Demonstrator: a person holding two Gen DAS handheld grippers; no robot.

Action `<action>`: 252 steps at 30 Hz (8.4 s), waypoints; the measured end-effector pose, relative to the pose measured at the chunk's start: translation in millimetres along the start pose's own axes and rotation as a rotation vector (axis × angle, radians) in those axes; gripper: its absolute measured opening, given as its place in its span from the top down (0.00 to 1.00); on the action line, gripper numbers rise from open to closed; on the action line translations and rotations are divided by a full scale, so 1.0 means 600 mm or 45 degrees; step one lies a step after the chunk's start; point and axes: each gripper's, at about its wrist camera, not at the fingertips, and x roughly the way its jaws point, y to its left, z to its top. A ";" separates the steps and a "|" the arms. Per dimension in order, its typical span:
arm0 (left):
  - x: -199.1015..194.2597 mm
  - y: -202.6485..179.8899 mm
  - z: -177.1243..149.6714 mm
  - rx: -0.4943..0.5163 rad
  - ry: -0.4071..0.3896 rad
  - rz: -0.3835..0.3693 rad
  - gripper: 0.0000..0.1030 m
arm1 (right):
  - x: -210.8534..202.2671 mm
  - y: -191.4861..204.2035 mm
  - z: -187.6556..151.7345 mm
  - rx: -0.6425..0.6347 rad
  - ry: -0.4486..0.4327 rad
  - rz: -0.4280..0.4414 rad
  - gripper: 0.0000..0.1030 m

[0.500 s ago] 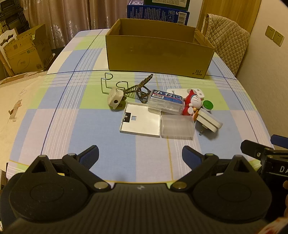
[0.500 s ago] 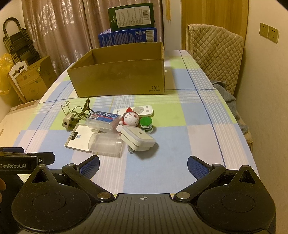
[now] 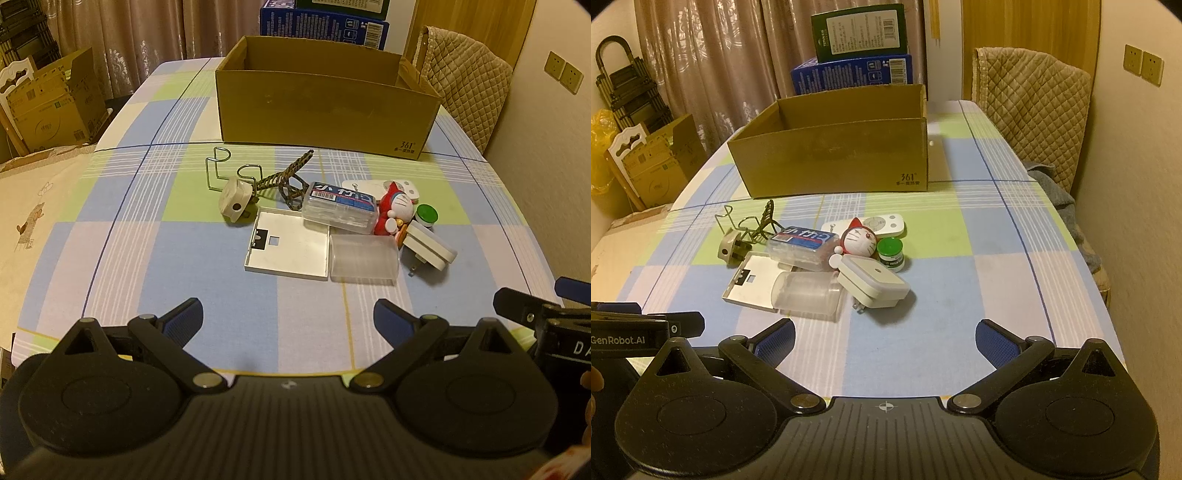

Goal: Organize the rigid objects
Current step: 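Move the right tool to the white square night-light plug while the left tool approaches the clear plastic case, then grasp the night-light with the right tool while the left tool grasps the clear case, then carry both held items into the cardboard box and open both tools, then withdraw both tools from the box back toward the table items, then grasp the white metal plate with the left tool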

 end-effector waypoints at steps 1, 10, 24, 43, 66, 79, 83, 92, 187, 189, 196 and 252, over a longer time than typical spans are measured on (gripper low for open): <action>0.001 0.000 0.000 0.000 0.001 -0.001 0.06 | 0.001 0.000 -0.001 0.000 0.001 0.001 0.02; 0.007 0.001 0.004 -0.009 0.006 -0.002 0.06 | 0.004 -0.008 0.003 0.021 0.005 0.022 0.02; 0.061 -0.023 0.025 0.020 0.022 -0.039 0.06 | 0.049 -0.046 0.030 0.032 -0.014 0.156 0.02; 0.167 -0.035 0.053 0.052 0.070 -0.061 0.06 | 0.239 -0.096 0.067 0.040 0.213 0.411 0.24; 0.186 -0.068 0.046 0.067 0.002 -0.194 0.07 | 0.180 -0.103 0.059 0.001 0.049 0.214 0.39; 0.217 -0.104 0.036 0.157 -0.020 -0.133 0.21 | 0.185 -0.114 0.051 0.038 0.058 0.185 0.39; 0.218 -0.108 0.033 0.163 -0.008 -0.137 0.33 | 0.183 -0.115 0.051 0.040 0.054 0.182 0.39; 0.189 -0.104 0.040 0.183 -0.027 -0.164 0.34 | 0.167 -0.105 0.058 0.029 0.033 0.185 0.39; -0.015 0.062 0.163 0.007 -0.374 0.013 0.09 | 0.042 -0.034 0.175 0.039 -0.251 0.093 0.23; -0.028 0.064 0.134 -0.001 -0.383 0.008 0.09 | 0.026 -0.032 0.150 0.049 -0.248 0.083 0.23; -0.031 0.063 0.061 -0.020 -0.306 0.016 0.09 | -0.002 -0.040 0.092 0.090 -0.213 0.077 0.23; 0.258 0.012 0.029 0.177 -0.065 -0.075 0.01 | 0.190 -0.058 0.058 0.081 -0.005 0.059 0.23</action>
